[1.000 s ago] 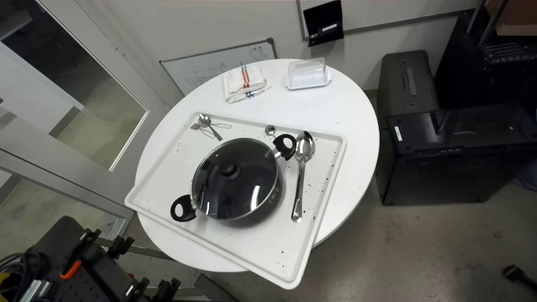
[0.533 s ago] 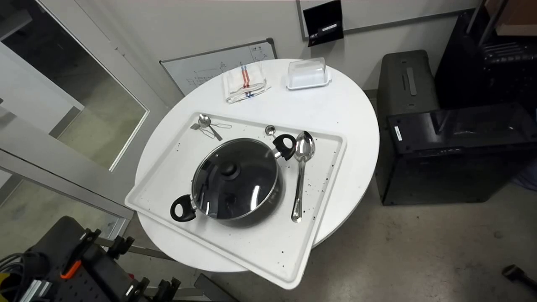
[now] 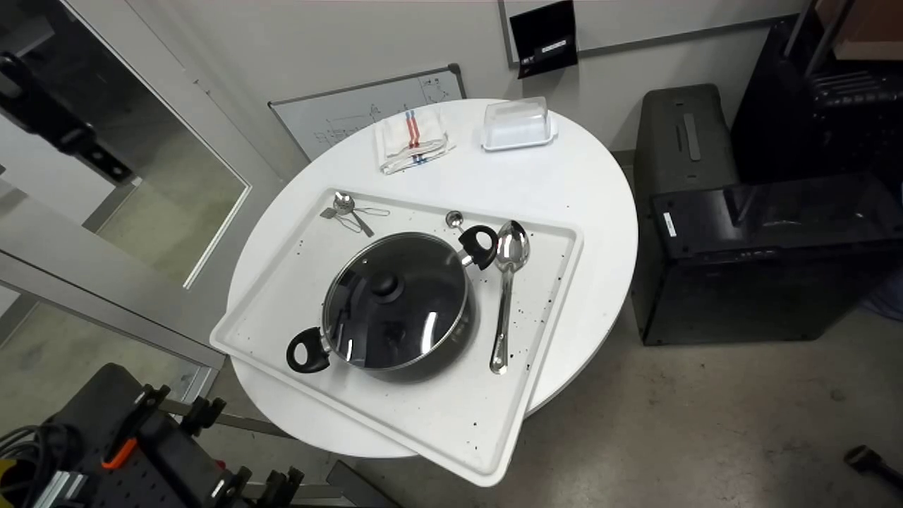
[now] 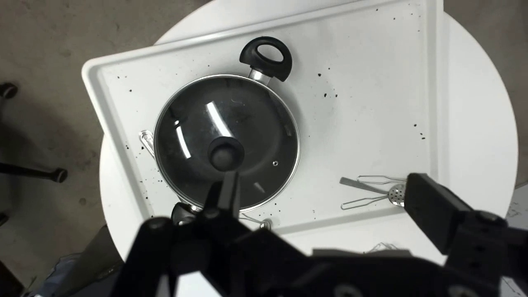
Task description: Remove the lid from the pot and put it on the tray
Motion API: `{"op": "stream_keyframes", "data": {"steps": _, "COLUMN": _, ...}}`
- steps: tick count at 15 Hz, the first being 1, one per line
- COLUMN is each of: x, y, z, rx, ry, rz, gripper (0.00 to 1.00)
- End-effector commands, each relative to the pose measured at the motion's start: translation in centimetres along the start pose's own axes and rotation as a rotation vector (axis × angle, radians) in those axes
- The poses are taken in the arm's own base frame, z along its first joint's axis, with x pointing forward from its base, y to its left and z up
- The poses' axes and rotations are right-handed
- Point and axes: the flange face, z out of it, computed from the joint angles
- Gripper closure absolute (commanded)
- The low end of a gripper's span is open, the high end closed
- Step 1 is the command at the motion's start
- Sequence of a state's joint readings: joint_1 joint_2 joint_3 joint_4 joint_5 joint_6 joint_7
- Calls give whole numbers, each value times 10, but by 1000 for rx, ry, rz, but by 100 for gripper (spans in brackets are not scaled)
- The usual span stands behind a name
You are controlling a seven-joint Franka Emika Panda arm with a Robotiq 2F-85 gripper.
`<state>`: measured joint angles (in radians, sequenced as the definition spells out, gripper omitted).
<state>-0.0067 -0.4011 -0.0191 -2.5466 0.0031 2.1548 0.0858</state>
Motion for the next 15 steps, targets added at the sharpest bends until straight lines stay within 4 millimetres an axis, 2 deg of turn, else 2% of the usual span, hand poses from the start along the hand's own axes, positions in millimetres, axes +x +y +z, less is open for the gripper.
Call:
{"op": "stream_keyframes", "data": {"steps": 1, "x": 35, "y": 21, "z": 31, "rx": 18, "ry": -26, "rz": -1, "gripper": 0}}
{"op": "stream_keyframes", "data": {"steps": 7, "x": 68, "y": 48, "z": 83, "rx": 1, "ry": -35, "rz": 14, "gripper": 0}}
{"op": "stream_keyframes", "data": {"steps": 15, "x": 94, "y": 73, "z": 164, "rx": -17, "ry": -61, "rz": 62, "gripper": 0}}
